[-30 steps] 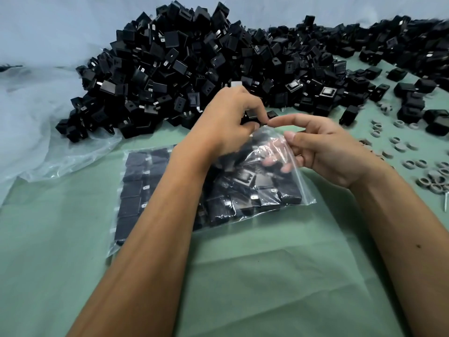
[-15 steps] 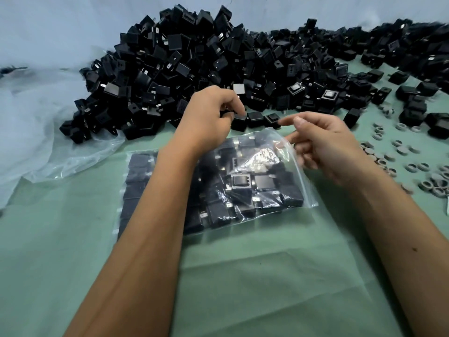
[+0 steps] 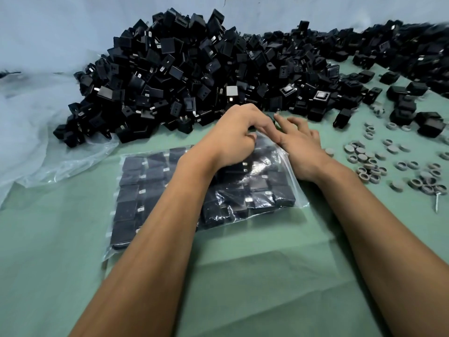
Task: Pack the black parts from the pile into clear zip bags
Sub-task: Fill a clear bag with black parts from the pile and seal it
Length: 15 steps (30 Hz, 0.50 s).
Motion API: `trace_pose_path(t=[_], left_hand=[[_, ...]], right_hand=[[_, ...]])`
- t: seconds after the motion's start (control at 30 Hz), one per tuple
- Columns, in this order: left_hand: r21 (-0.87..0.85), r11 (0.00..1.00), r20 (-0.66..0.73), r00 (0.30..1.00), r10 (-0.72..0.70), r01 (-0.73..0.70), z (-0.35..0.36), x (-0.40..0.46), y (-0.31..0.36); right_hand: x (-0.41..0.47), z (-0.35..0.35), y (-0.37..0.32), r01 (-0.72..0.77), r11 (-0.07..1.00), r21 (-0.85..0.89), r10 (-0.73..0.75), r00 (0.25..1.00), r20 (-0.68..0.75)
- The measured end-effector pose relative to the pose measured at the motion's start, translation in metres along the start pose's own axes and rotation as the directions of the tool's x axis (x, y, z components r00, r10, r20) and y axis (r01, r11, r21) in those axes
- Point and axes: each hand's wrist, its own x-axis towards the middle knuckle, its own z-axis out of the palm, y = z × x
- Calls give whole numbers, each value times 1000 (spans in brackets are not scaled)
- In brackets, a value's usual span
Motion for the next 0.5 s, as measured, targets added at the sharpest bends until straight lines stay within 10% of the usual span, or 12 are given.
trace_pose_path(t=[0.5], left_hand=[[108, 994, 91, 996, 18, -28, 0, 1, 3]], right_hand=[[-17, -14, 7, 53, 804, 592, 264, 861, -435]])
